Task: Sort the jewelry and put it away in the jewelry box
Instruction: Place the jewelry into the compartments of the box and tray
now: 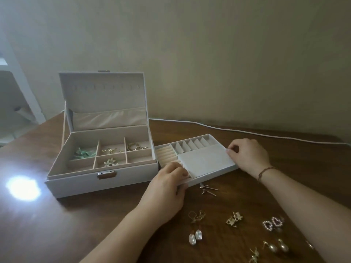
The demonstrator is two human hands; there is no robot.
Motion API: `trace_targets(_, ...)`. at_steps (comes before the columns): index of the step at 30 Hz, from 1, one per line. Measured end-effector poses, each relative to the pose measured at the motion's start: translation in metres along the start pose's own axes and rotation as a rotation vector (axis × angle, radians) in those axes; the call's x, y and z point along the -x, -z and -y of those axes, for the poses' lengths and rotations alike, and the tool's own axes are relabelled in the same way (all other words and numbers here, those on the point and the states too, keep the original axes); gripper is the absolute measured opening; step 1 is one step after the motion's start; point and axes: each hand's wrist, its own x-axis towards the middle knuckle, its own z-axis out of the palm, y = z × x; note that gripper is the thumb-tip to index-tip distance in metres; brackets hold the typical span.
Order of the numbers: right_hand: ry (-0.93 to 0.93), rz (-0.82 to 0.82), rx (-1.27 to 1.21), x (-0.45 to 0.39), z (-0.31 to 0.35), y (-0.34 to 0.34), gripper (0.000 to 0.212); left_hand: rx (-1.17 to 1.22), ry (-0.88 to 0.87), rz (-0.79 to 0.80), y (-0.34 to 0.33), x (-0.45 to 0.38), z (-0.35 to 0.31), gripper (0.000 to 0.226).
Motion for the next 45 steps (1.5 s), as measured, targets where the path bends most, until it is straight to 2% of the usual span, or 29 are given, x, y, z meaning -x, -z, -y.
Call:
trace_targets(3,0.019,0.008,0.090,0.002,0.000,0.008,0.015,0.027,0.025,0.017,-0.002,-0.003,0.002,0.027)
trace_targets(5,-0.011,-0.025,-0.008,0.005,-0.003,0.021,0.014,0.088,0.043,0.034,-0.003,-0.009,0.003,0.030)
trace_targets(6,-0.042,-0.047,-0.155,0.006,-0.003,0.031,0.014,0.120,0.052,0.041,-0.004,-0.012,0.003,0.035)
trace_targets(8,-0.077,-0.039,-0.614,0.011,0.001,0.053,0.017,0.147,0.069,0.038,-0.005,-0.013,0.004,0.052)
trace_targets(10,-0.002,0.162,-1.136,0.017,0.016,0.075,0.021,0.176,0.055,-0.010,-0.002,-0.012,-0.001,0.079)
trace_targets(11,0.070,0.315,-1.297,0.021,0.024,0.081,0.024,0.200,-0.002,-0.090,0.001,-0.010,-0.005,0.088)
trace_targets(12,0.169,0.459,-1.310,0.024,0.030,0.082,0.027,0.208,-0.091,-0.211,0.004,-0.009,-0.010,0.089)
trace_targets(13,0.271,0.576,-1.199,0.027,0.036,0.077,0.029,0.199,-0.182,-0.354,0.007,-0.007,-0.014,0.086)
trace_targets(15,0.400,0.691,-0.837,0.032,0.041,0.058,0.033,0.129,-0.321,-0.575,0.011,-0.004,-0.018,0.072)
trace_targets(17,0.393,0.643,-0.528,0.036,0.034,0.039,0.034,0.006,-0.399,-0.634,0.011,-0.002,-0.020,0.066)
trace_targets(19,0.356,0.498,-0.333,0.039,0.020,0.030,0.028,-0.184,-0.405,-0.571,0.011,-0.002,-0.018,0.056)
trace_targets(22,0.373,0.418,-0.286,0.047,-0.004,0.028,0.019,-0.414,-0.241,-0.404,0.011,-0.003,-0.013,0.029)
trace_targets(25,0.440,0.430,-0.195,0.053,-0.015,0.026,0.017,-0.467,-0.064,-0.232,0.013,-0.005,-0.009,0.021)
trace_targets(27,0.428,0.417,-0.174,0.057,-0.016,0.027,0.018,-0.449,-0.021,-0.202,0.014,-0.005,-0.008,0.019)
trace_targets(31,0.551,0.151,-0.076,0.075,-0.006,0.034,0.022,-0.422,-0.015,-0.238,0.012,-0.006,-0.007,0.021)
trace_targets(34,0.589,0.231,-0.003,0.093,0.015,0.033,0.036,-0.410,-0.023,-0.244,0.010,-0.006,-0.004,0.024)
trace_targets(36,0.572,0.288,0.138,0.096,0.027,0.030,0.038,-0.398,-0.016,-0.241,0.009,-0.006,-0.004,0.026)
trace_targets(39,0.580,0.343,0.303,0.091,0.040,0.032,0.032,-0.381,-0.004,-0.233,0.008,-0.005,-0.002,0.027)
trace_targets(45,0.745,0.436,0.672,0.080,0.061,0.028,0.014,-0.376,-0.011,-0.252,0.005,-0.005,0.000,0.027)
